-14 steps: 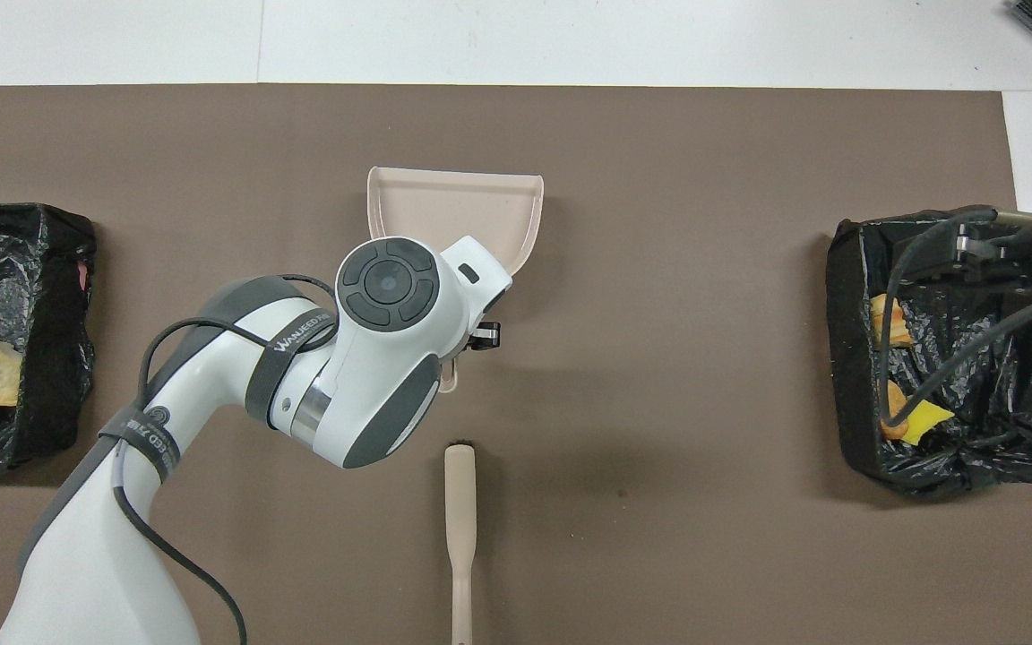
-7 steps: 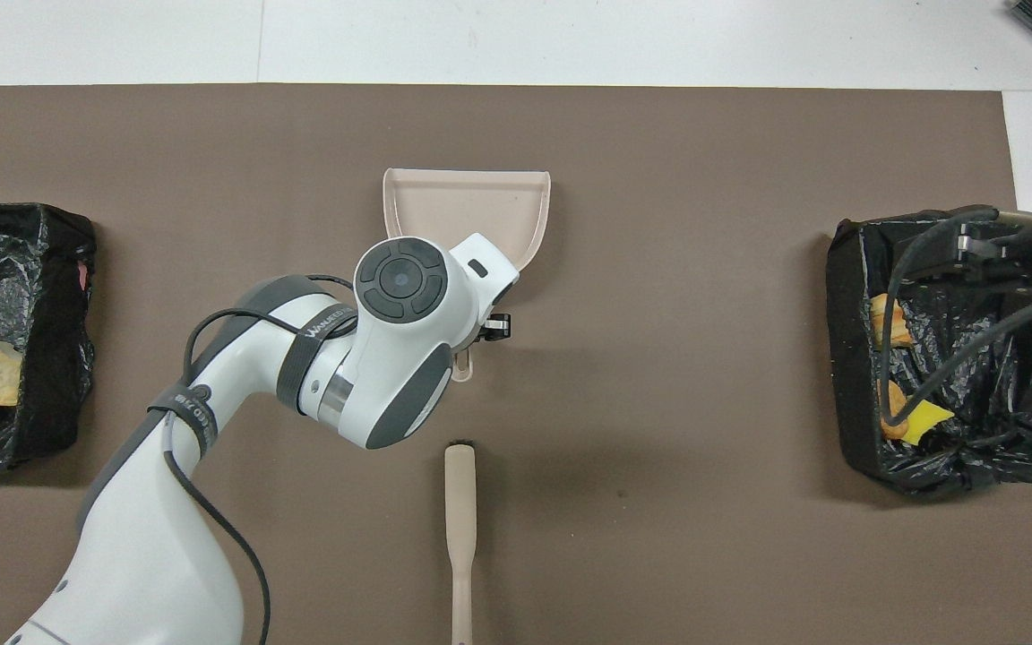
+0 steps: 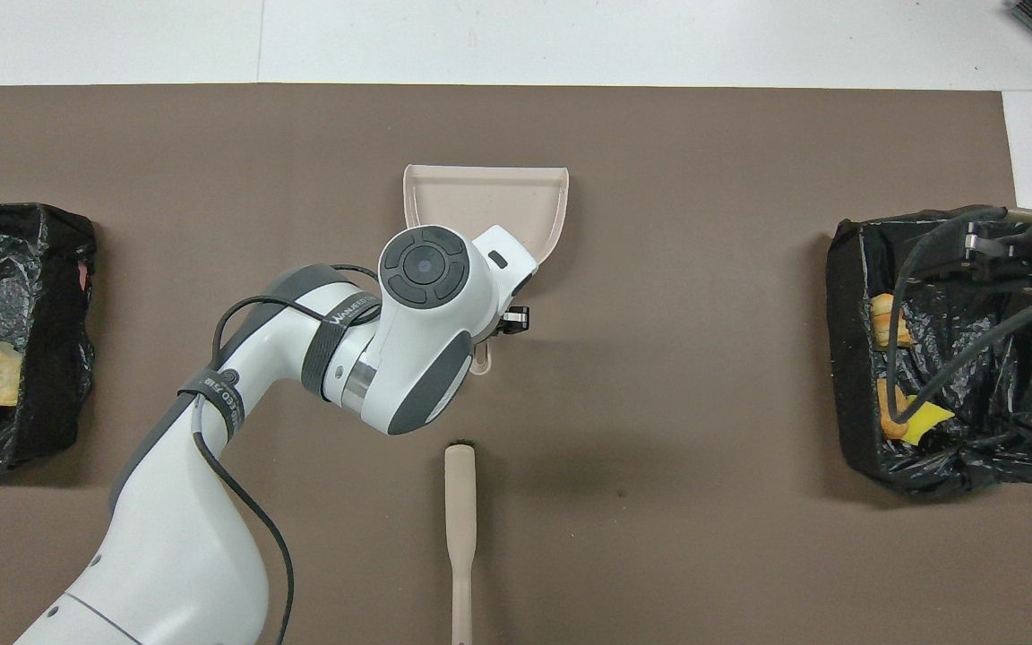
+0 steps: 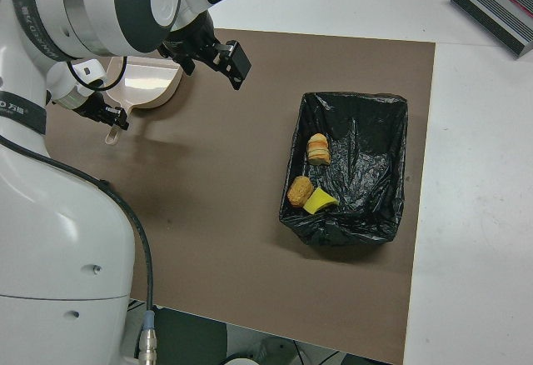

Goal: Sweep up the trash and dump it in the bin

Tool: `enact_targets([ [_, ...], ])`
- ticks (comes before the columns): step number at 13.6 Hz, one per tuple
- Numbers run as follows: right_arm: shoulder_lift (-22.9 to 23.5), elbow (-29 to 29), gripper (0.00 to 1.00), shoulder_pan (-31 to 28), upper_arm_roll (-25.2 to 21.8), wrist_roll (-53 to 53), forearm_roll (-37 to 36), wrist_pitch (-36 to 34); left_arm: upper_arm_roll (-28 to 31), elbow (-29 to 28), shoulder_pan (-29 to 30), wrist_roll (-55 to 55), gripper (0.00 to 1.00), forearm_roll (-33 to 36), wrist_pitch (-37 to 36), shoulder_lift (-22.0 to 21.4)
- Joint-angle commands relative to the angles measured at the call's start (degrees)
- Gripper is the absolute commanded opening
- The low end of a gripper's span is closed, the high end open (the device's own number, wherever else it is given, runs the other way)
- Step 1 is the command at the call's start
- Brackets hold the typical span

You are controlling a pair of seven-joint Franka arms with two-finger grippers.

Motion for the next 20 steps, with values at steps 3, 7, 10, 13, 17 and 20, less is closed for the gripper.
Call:
enact_targets([
  [3, -1.03, -1.27, 1.00, -0.49, 0.01, -0.87, 0.33, -0.33, 0.99, 1.29, 1.41, -0.02, 1.00, -1.49, -4.76, -3.25],
  [7, -1.03, -1.27, 1.00, -0.58, -0.08, -0.87, 0.50, -0.07, 1.60, 1.20, 6.67, 1.03, 1.00, -0.97, -10.57, -7.82],
  [10, -1.12, -1.27, 1.00, -0.58, -0.08, -0.87, 0.50, -0.33, 1.60, 0.85, 12.73, 5.58, 1.00, -0.88, -15.48, -11.85],
  [13, -1.03, -1.27, 1.00, -0.67, -0.17, -0.78, 0.41, -0.16, 1.60, -1.34, 18.89, 13.22, 1.00, -0.88, -21.64, -16.95],
  [17, -1.03, -1.27, 1.00, -0.41, -0.08, -0.69, 0.41, 0.10, 1.60, -1.26, 25.13, 20.61, 1.00, -0.70, -28.67, -21.09],
  [20, -1.12, -1.27, 1.00, -0.40, -0.08, -0.78, 0.41, -0.07, 1.69, -0.21, 29.18, 25.98, 1.00, 0.61, -31.24, -23.03],
])
